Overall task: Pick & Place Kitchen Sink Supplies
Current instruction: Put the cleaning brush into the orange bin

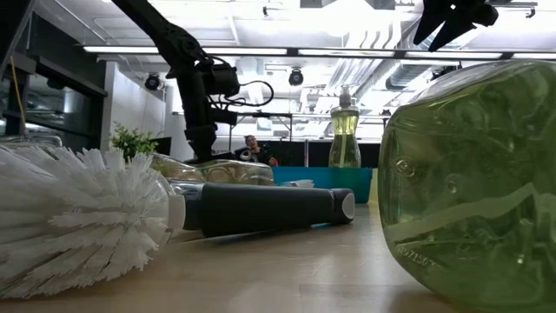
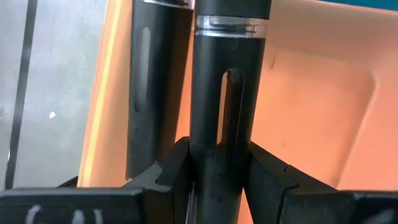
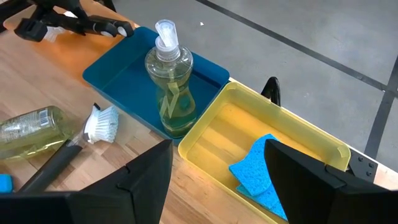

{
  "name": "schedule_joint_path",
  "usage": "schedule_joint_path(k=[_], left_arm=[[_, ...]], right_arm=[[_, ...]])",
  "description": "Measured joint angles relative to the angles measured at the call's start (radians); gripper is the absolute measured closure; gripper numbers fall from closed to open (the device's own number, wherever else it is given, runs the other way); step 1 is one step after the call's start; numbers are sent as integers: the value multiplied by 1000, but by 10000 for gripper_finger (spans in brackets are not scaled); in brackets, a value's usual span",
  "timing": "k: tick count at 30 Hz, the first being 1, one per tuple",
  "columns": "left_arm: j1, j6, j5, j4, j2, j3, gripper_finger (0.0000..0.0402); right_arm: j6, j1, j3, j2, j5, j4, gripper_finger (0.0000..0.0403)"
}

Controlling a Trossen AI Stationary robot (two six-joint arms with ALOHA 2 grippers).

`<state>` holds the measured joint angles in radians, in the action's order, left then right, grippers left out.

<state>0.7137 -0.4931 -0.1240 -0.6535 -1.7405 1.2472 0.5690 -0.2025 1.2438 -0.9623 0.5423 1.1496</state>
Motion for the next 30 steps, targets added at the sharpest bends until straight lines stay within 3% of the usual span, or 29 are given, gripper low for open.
schedule_joint_path(k=[14,23,30], left_arm=[[15,0,-1,1,-6,0,287],[13,0,1,-19,-5,0,231],[13,0,-1,-28,-5,0,221]], right_arm=[[0,0,0,0,0,0,155],[0,0,0,0,0,-3,155],[0,0,0,0,-22,-3,155]])
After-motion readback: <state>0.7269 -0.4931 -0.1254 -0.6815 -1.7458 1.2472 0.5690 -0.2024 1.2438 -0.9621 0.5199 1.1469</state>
